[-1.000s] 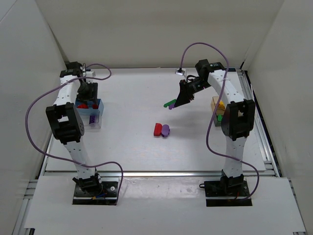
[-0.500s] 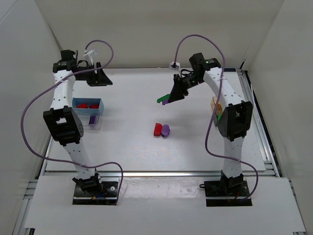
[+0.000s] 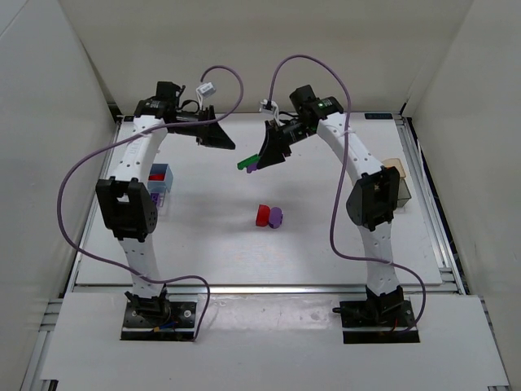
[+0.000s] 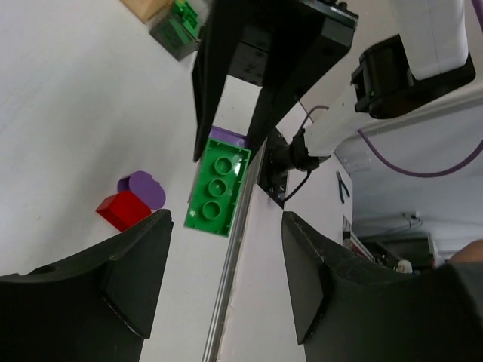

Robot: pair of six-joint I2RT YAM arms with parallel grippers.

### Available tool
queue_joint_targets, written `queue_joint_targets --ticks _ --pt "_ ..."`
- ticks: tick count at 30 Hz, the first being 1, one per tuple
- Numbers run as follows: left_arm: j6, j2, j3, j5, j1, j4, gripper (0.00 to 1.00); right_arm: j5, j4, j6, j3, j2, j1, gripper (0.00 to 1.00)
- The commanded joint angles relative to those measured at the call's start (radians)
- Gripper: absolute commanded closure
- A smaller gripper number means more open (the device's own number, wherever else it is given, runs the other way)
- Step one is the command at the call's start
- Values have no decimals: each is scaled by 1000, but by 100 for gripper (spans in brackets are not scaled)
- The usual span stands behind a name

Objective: Sort the legos into containers by color

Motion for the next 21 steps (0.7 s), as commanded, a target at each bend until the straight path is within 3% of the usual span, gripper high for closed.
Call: queue_joint_targets --ticks 1,8,14,21 --pt "75 -13 8 35 -42 -54 30 -72 42 42 51 -6 4 100" --pt "394 12 72 -95 -169 -297 33 -97 52 62 43 -13 7 100" --pt "417 16 75 -114 -174 -306 39 -104 51 65 37 -17 7 100" --pt "465 29 71 -148 -172 -323 35 -110 51 65 34 -23 4 100"
